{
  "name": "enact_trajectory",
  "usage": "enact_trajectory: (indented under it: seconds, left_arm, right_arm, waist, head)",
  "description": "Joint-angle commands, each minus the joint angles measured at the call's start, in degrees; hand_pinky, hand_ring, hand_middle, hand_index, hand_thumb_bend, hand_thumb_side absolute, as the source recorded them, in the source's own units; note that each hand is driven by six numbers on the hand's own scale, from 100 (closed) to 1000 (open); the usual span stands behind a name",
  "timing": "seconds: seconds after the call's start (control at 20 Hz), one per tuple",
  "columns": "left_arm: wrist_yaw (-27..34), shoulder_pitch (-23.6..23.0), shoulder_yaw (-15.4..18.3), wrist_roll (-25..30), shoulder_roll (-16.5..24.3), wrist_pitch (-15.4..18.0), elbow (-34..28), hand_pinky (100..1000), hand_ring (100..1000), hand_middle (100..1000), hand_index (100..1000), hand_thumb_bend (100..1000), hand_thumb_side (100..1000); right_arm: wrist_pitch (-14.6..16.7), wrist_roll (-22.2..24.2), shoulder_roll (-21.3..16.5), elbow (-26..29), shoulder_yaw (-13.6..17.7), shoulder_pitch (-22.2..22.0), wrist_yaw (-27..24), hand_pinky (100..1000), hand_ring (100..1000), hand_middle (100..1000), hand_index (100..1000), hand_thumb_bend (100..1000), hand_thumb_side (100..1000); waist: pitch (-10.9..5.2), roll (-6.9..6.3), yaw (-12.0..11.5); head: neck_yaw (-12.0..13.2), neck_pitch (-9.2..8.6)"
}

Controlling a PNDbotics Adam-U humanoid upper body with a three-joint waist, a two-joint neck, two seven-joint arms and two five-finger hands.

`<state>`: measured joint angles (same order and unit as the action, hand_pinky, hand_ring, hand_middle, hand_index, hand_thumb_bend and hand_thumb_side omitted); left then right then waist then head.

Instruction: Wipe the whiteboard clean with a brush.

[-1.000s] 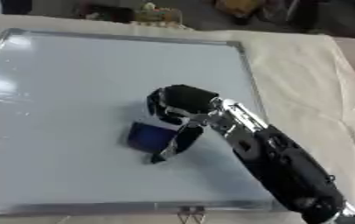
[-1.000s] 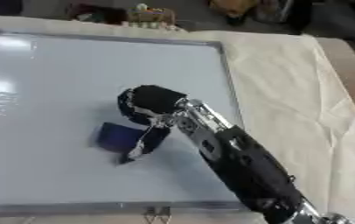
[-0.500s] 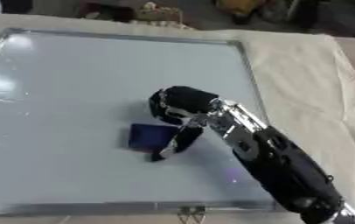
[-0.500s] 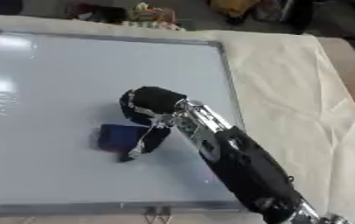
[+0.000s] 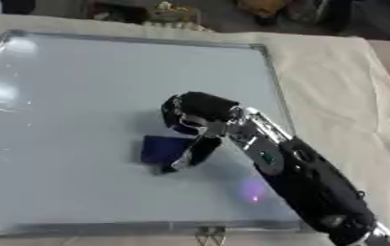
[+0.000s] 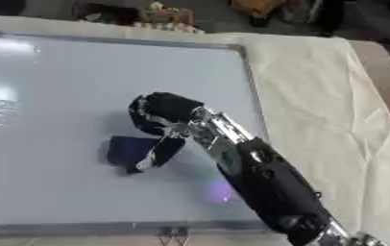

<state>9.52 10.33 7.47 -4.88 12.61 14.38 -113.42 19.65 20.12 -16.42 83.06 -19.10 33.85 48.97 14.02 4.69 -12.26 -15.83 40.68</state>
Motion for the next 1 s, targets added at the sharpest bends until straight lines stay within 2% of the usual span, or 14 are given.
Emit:
enact_trajectory:
  seconds: [0.05,0.3,0.55,1.0]
  left_arm:
    - [-0.13,0.51,-0.26,0.14,0.82,0.02,-0.77,372,432,427,496,100,924]
    - [-0.10,0.56,-0.27,0.10,0.83,0.01,-0.77,372,432,427,496,100,923]
    - [-0.09,0.55,-0.27,0.07,0.84,0.00,-0.74,372,432,428,496,100,924]
    - [-0.14,0.50,-0.30,0.08,0.82,-0.02,-0.65,372,432,428,495,100,925]
  right_arm:
    - [-0.29,0.90,-0.78,1.25,0.67,1.19,-1.50,583,543,517,100,510,475]
    - [-0.48,1.85,-1.00,0.73,1.10,1.14,-2.43,578,544,537,100,453,424]
    - [0.05,3.92,-1.18,0.15,1.44,1.08,-3.80,579,548,553,100,430,329]
    - [0.13,5.62,-1.46,0.26,1.84,0.84,-5.27,568,536,541,100,400,304]
  waist:
    - [-0.77,-0.28,-0.09]
    - [-0.76,-0.27,-0.02]
    - [-0.75,-0.25,-0.01]
    - [-0.68,-0.29,0.01]
  head:
    - [-0.06,-0.55]
    - [-0.01,-0.58]
    - [0.03,-0.60]
    - [-0.06,-0.70]
